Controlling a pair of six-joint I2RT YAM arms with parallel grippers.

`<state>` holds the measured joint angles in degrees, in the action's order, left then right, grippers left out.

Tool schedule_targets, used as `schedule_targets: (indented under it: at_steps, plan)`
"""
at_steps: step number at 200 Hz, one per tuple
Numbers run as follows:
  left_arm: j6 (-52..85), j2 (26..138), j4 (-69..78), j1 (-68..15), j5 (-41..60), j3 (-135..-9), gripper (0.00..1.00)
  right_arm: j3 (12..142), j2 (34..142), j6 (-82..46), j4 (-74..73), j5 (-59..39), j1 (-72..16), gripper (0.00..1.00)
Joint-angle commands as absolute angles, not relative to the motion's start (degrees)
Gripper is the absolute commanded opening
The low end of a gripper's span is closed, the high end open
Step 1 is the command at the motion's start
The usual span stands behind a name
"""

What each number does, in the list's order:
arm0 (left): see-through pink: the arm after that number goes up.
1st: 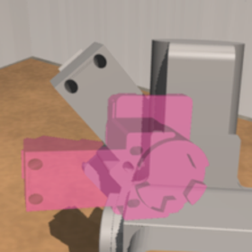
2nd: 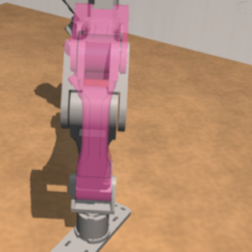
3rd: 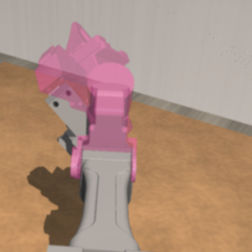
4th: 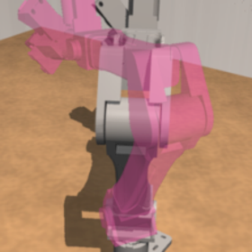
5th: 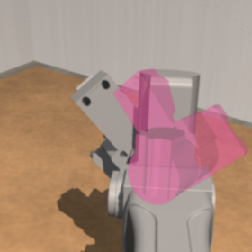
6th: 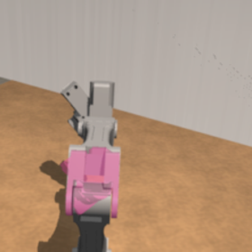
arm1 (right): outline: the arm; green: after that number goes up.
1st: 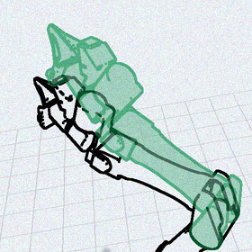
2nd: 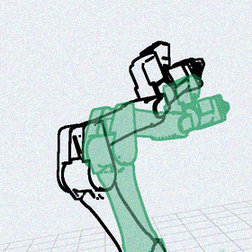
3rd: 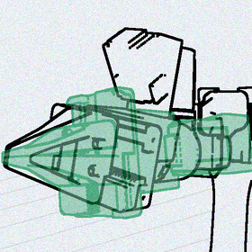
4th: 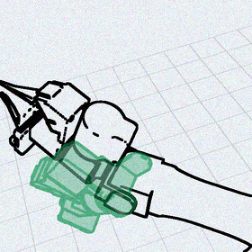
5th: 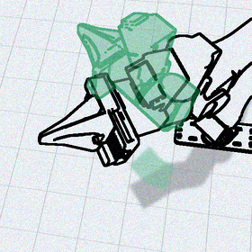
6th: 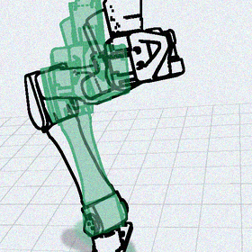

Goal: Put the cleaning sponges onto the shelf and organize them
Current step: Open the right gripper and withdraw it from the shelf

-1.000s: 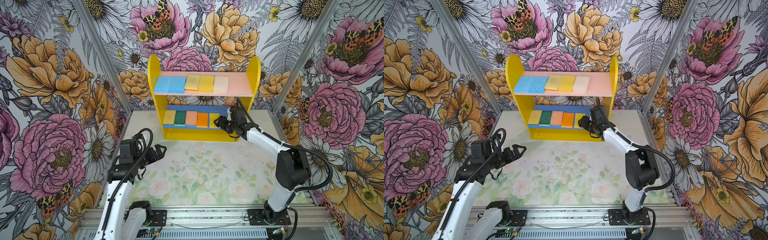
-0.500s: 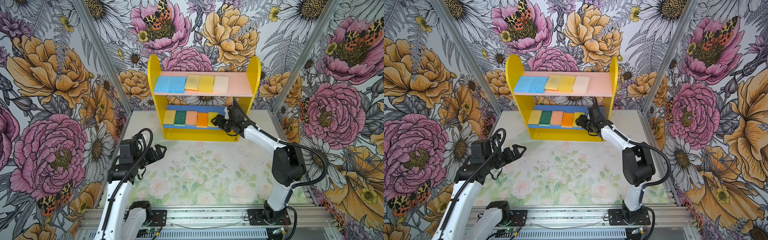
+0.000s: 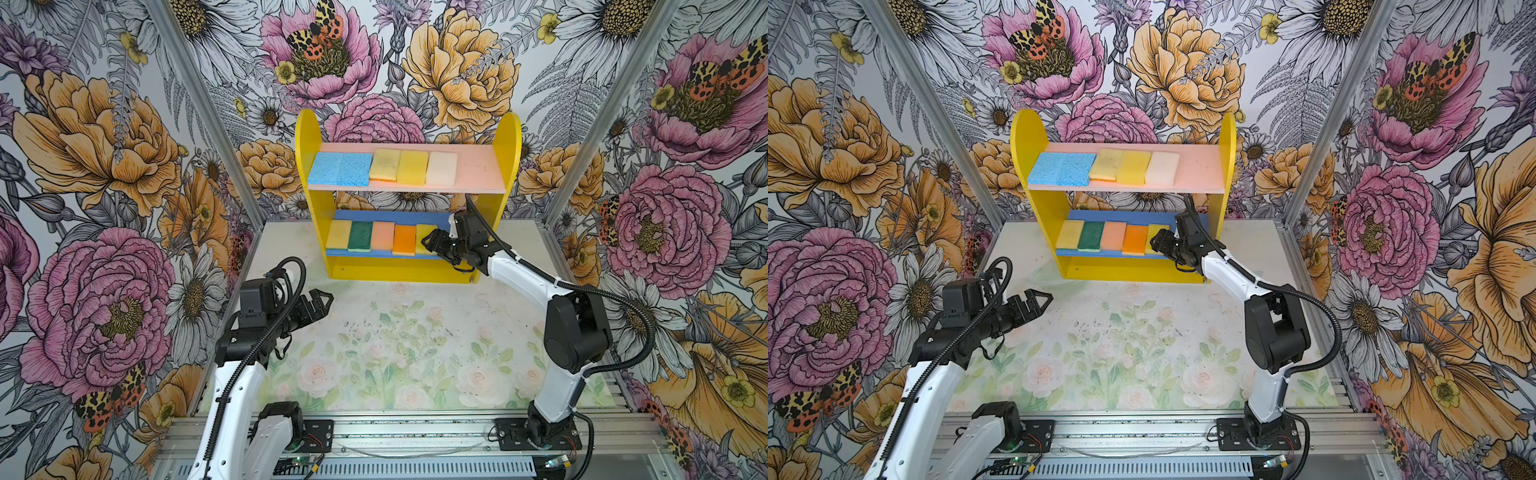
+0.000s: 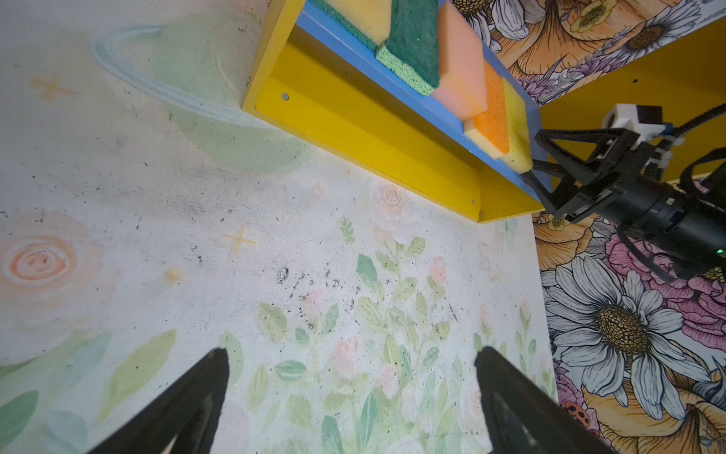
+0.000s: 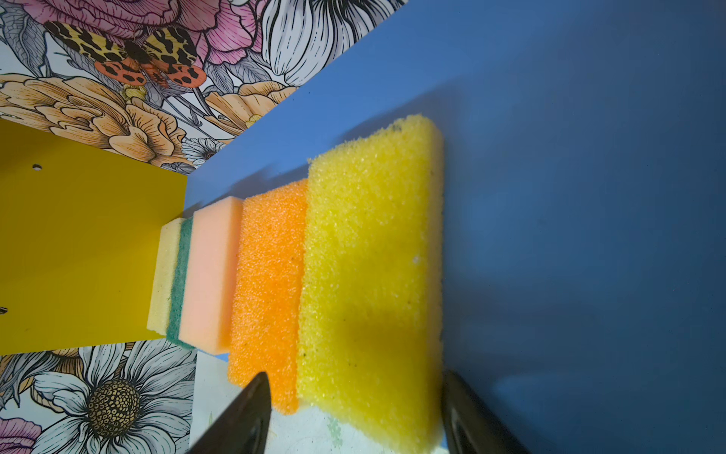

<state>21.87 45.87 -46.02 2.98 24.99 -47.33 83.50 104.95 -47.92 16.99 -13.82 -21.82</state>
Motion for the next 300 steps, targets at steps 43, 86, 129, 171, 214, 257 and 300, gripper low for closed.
schedule_targets:
  at_steps: [43,86,129,171,214,257,300]
  plan:
    - [20.93,45.86,-44.29,2.3,25.98,-46.89,0.99,82.47,103.12,-46.54,17.31,-13.36,-21.58,0.71]
    - [20.94,45.88,-44.28,2.11,26.02,-46.9,0.99,81.35,101.12,-46.07,18.06,-13.36,-21.2,0.72]
    - [20.94,45.71,-44.29,1.72,26.02,-46.85,0.99,80.34,98.64,-46.32,18.28,-14.06,-21.51,0.72]
    - [20.97,45.61,-44.23,1.2,25.85,-46.87,0.99,79.39,96.05,-46.45,18.31,-15.92,-21.69,0.73]
    - [21.0,45.7,-44.25,0.97,25.79,-46.83,0.99,79.21,94.49,-46.42,18.33,-20.55,-22.23,0.73]
    - [21.01,46.05,-44.37,0.76,25.83,-46.83,0.99,77.67,92.25,-45.06,18.43,-26.21,-23.33,0.74]
    - [21.02,46.23,-44.27,0.8,25.93,-46.77,0.99,77.59,90.03,-41.22,23.77,-32.03,-24.87,0.74]
